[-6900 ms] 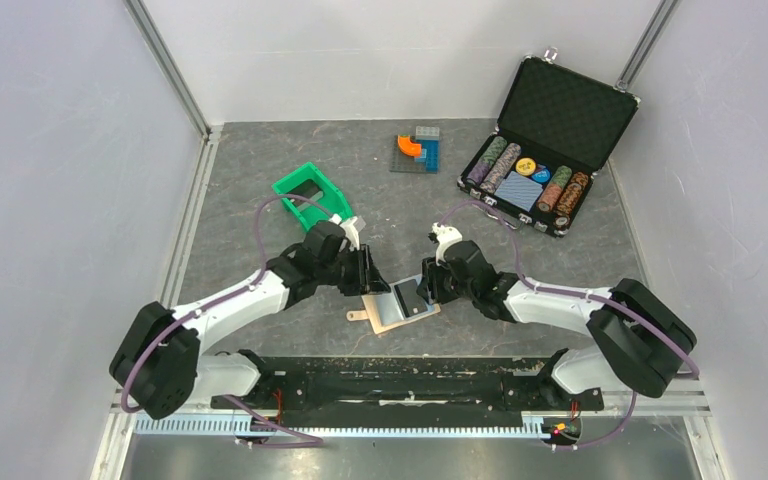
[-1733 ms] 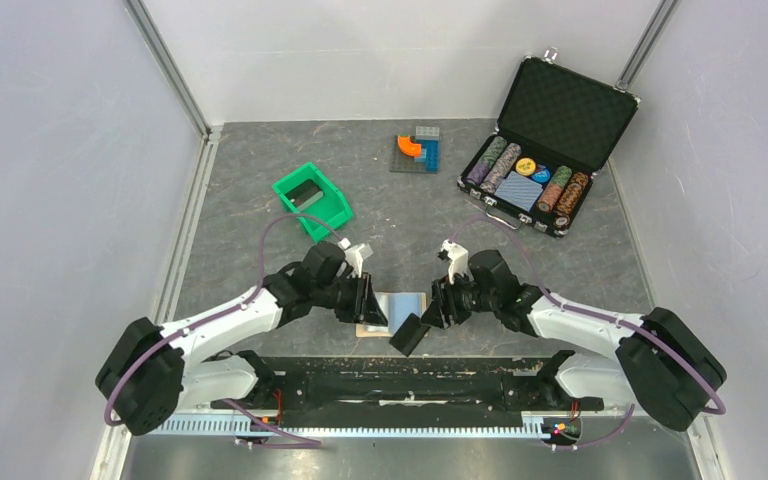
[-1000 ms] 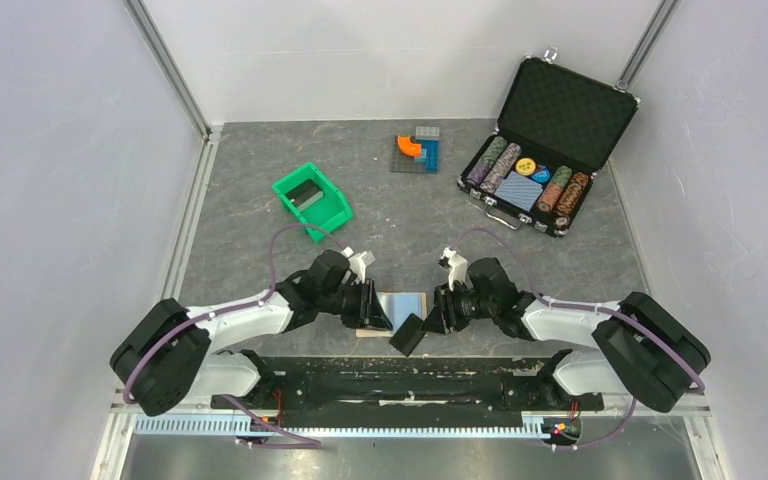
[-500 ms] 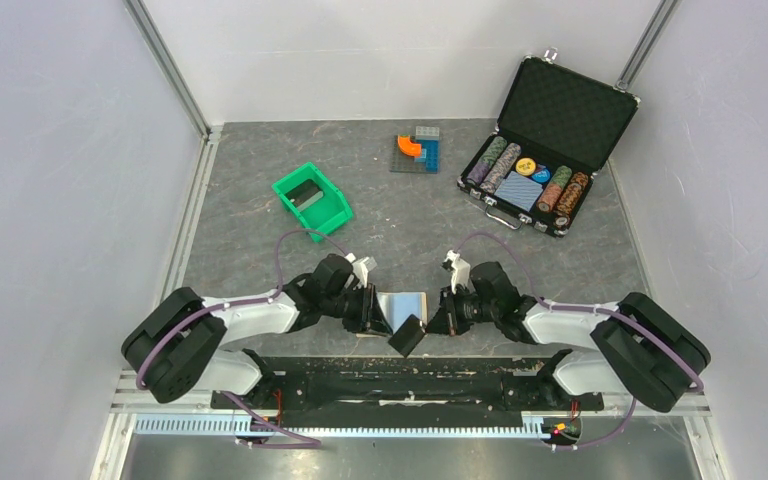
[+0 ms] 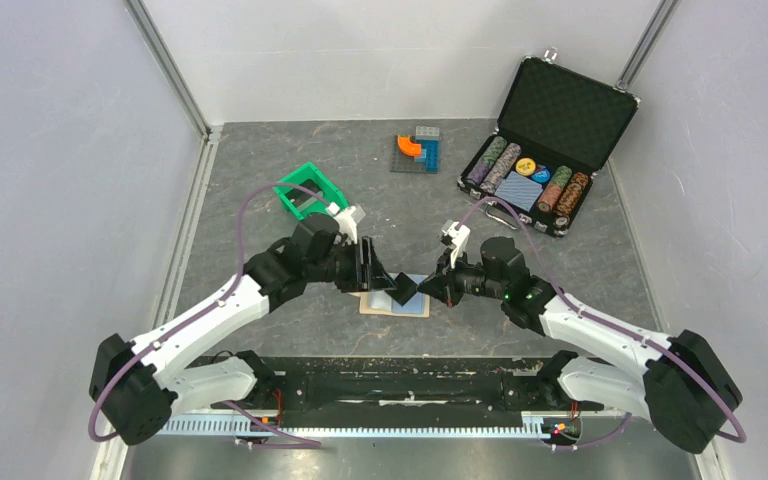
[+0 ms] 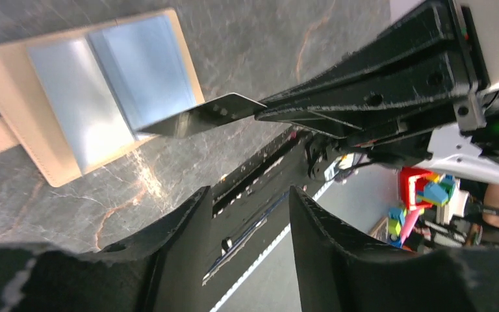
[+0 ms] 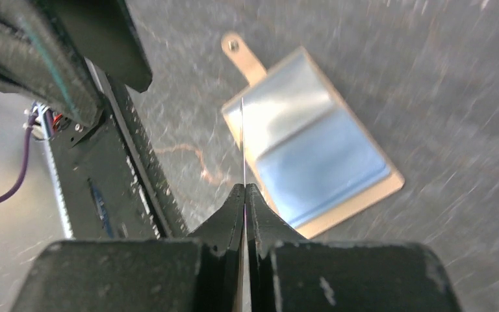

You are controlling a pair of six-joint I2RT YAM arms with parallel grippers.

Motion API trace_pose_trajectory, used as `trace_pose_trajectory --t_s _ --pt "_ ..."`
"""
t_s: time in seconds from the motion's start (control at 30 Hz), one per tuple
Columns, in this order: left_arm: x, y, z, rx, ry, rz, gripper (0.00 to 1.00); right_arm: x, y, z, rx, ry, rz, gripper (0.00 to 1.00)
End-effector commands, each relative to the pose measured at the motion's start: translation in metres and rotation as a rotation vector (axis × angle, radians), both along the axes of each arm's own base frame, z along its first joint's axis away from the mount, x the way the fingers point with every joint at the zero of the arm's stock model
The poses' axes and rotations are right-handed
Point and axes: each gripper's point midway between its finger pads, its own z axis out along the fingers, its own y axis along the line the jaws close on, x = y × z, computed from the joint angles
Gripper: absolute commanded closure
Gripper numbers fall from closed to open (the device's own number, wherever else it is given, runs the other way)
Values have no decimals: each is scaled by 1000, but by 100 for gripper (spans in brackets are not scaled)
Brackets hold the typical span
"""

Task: Take the credit cards out of the card holder
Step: Pick up the card holder from the center of the board.

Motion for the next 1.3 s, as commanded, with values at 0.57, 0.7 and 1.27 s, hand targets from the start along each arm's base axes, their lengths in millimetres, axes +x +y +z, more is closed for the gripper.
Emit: trace_pose_trajectory --t_s 0.57,0.7,1.27 --pt "38 59 69 3 -101 86 42 -11 -10 78 -352 -1818 400 100" --pt "31 45 72 -69 -83 -4 42 -28 -4 80 -403 -1963 457 100" --pt "-2 17 52 -264 94 -276 47 -76 6 98 -350 -2200 406 100"
